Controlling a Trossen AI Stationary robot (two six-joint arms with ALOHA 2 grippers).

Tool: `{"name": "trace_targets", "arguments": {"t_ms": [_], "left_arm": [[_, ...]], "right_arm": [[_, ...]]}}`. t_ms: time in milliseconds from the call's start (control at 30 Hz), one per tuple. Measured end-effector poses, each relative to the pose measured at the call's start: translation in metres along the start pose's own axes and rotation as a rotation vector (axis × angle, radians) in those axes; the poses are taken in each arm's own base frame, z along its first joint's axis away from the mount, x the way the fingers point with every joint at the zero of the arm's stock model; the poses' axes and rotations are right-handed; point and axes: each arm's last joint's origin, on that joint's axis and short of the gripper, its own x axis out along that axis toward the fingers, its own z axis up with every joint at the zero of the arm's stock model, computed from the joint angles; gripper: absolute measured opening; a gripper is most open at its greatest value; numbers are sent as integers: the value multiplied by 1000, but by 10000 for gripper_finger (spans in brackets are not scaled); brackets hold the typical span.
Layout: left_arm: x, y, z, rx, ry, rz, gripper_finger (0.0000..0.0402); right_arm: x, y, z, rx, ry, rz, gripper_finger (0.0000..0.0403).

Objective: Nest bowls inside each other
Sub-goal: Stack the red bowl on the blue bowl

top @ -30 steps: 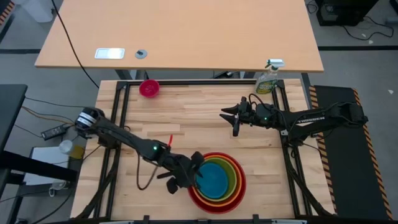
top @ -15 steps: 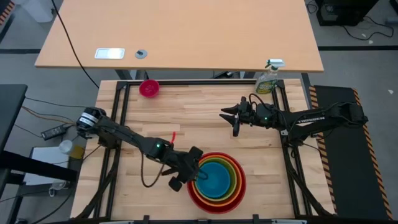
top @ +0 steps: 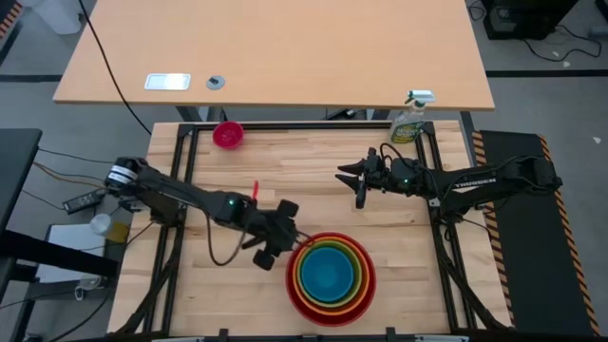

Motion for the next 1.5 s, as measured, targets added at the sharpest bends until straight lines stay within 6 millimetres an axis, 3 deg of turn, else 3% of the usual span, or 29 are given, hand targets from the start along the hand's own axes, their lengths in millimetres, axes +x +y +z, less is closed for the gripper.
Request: {"name": "trace_targets", "arguments": {"t_ms": [267, 467, 800, 1067, 1267, 1500], "left_arm": [[-18, 25, -36, -100, -67, 90, 192], [-29, 49, -78, -245, -53, 229, 192], [-51, 96, -154, -567, 275, 639, 192], [-58, 140, -209, -798, 483, 807, 192], [-50, 160, -242, -799, 642, 834, 192], [-34, 168, -260, -667, 825, 866, 192]], "right_arm": [[0, 0, 0, -1, 2, 0, 133], [0, 0, 0, -11, 0, 0, 133], [0, 0, 1, -26, -12, 2, 133], [0, 0, 2, -42, -16, 3, 133], [0, 0, 1, -42, -15, 3, 133], [0, 0, 2, -42, -16, 3, 133]]}}
